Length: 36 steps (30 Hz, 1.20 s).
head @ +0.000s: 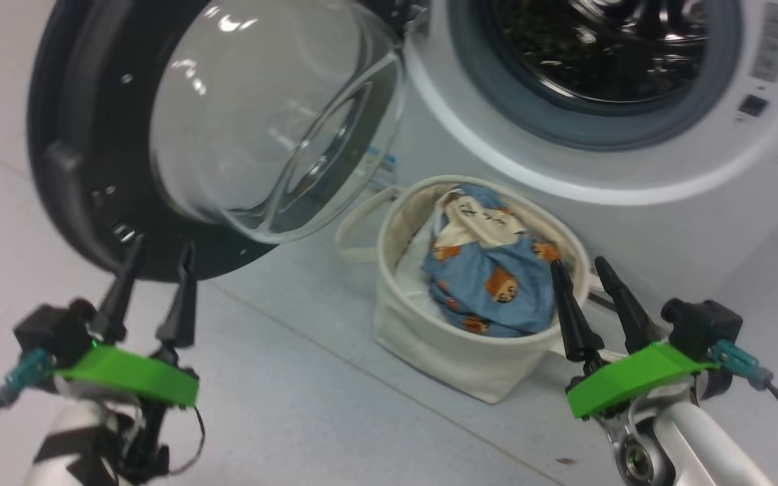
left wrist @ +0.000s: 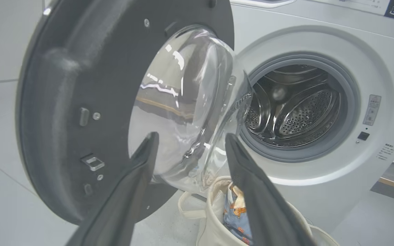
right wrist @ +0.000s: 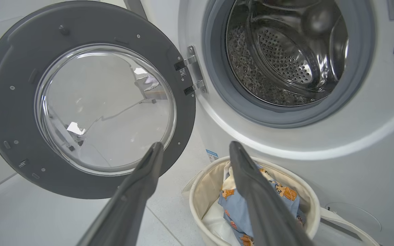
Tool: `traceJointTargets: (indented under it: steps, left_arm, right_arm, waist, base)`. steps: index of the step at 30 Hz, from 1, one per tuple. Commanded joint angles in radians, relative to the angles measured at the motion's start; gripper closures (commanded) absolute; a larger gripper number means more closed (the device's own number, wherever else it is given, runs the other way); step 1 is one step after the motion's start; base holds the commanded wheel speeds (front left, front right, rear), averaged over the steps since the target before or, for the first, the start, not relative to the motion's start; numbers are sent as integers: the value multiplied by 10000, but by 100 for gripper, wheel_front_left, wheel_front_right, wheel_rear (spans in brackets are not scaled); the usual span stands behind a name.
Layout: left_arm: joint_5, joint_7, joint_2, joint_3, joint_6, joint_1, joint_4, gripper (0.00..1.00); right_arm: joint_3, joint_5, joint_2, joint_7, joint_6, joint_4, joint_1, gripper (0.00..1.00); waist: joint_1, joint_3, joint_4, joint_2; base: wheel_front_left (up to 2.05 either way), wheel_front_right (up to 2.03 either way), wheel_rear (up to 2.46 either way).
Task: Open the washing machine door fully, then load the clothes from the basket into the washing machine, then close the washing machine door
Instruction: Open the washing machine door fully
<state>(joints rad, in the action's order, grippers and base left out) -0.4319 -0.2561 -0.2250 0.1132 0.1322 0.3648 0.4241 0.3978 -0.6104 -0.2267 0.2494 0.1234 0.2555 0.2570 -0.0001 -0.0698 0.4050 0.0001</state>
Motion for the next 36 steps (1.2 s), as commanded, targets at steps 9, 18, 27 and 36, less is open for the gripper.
traceJointTargets:
  steps: [9, 18, 27, 36]
  left_arm:
    - [-90, -57, -138, -712, -25, -860, -963, 0]
    - [-81, -57, -148, -1365, -127, -1720, -1637, 0]
    - [-143, -57, -104, -1766, -109, -2086, -2029, 0]
    - [-63, -57, -147, -1977, -79, -2367, -2038, 0]
  right_arm:
    - [-230, 258, 52, 124, 73, -769, -245, 0]
    - [-335, 437, -152, 124, 73, -889, -113, 0]
    - [-702, 691, -293, 124, 73, -755, 2, 0]
    - [-1184, 866, -456, 124, 73, -582, -153, 0]
  waist:
    - [1, 620, -2237, -1]
    - [1, 722, -3786, -1]
    - [1, 673, -4215, -1]
    - [1, 878, -4238, -1]
  base:
    - [0, 0, 0]
    - [0, 0, 0]
    - [0, 0, 0]
    - [0, 0, 0]
